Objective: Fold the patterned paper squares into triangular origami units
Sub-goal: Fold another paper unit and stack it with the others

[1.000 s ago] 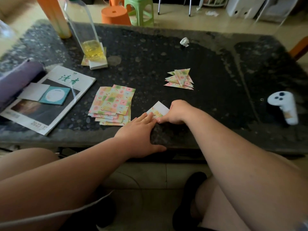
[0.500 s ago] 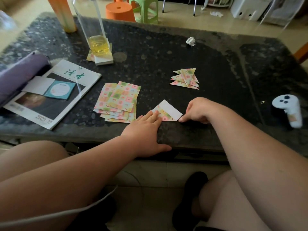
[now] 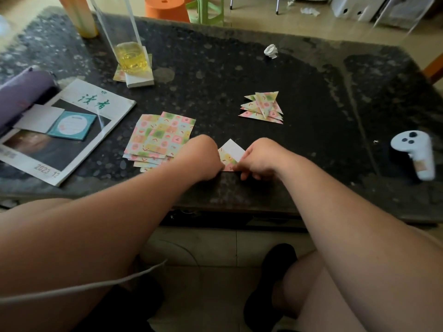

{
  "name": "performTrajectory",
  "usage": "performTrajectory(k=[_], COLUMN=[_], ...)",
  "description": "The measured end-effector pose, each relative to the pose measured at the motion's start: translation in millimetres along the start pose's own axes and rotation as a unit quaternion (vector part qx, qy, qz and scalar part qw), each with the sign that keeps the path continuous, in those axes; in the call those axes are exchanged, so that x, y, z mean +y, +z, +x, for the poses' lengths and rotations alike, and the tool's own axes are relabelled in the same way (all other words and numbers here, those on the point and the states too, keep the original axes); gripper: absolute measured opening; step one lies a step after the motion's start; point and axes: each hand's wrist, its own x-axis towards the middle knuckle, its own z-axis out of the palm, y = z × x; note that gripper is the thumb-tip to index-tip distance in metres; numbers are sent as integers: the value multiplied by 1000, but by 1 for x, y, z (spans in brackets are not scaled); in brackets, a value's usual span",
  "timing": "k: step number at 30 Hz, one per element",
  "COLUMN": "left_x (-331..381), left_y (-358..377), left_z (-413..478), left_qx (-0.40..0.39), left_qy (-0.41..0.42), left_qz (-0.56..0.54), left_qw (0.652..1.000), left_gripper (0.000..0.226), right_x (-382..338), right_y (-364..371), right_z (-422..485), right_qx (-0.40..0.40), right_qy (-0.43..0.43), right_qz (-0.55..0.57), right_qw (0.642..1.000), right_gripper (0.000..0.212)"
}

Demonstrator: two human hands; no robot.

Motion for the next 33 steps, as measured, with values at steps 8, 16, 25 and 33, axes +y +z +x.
performTrajectory(k=[8, 16, 25, 33], left_x=[2, -12, -33, -51], left_y=[-8, -12, -23, -34], left_z=[21, 19, 18, 8], left_qx=[-155, -194, -189, -115], left_qy=[-100, -163, -214, -222], left_qz=[-126, -185, -168, -114], left_qw=[975, 949, 943, 962], left_gripper=[22, 21, 28, 35], right_x=[-8, -21, -21, -18], right_y=[0, -4, -3, -2], right_z=[7, 3, 0, 4], right_qx=[-13, -59, -52, -48], right_qy=[22, 51, 45, 40], right_qz=[-41, -73, -78, -76], right_qw=[999, 994, 995, 995], right_gripper=[42, 35, 35, 36])
